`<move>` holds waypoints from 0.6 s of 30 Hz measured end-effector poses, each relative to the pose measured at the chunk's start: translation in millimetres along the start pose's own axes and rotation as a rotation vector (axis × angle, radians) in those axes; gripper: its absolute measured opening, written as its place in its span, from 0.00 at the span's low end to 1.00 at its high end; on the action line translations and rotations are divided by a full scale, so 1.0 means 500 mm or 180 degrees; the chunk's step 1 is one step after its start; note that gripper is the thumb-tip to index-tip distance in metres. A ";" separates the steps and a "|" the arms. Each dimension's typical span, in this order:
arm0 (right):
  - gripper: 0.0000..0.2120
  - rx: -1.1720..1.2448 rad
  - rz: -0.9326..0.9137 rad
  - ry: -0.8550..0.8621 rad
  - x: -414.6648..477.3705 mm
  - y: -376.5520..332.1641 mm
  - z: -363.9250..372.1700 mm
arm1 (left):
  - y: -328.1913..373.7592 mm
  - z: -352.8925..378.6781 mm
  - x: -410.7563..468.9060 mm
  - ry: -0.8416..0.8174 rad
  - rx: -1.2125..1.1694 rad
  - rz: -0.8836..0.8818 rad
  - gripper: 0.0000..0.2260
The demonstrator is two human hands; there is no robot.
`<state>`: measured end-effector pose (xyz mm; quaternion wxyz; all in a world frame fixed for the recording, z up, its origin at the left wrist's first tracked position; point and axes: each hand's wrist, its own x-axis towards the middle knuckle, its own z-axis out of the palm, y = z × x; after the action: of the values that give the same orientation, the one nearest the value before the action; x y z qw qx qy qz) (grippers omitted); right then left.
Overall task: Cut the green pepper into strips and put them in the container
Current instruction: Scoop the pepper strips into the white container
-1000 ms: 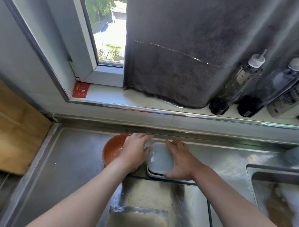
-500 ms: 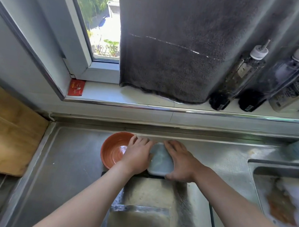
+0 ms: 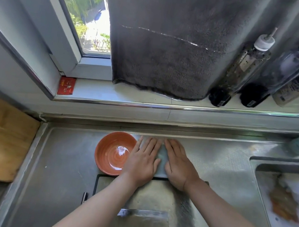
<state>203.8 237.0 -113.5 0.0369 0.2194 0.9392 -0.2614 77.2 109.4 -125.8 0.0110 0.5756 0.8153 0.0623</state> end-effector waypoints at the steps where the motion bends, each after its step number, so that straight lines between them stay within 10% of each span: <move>1: 0.38 -0.0081 -0.0025 0.0107 0.001 0.001 0.009 | 0.001 0.001 0.000 0.0003 0.0039 0.0002 0.27; 18: 0.31 -0.0635 -0.0064 0.0295 0.011 0.007 0.021 | 0.014 0.012 0.005 0.0138 0.0003 -0.0178 0.28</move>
<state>199.8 236.8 -125.1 0.0125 0.2170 0.9635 -0.1566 83.5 114.6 -130.8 -0.0053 0.5510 0.8312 0.0741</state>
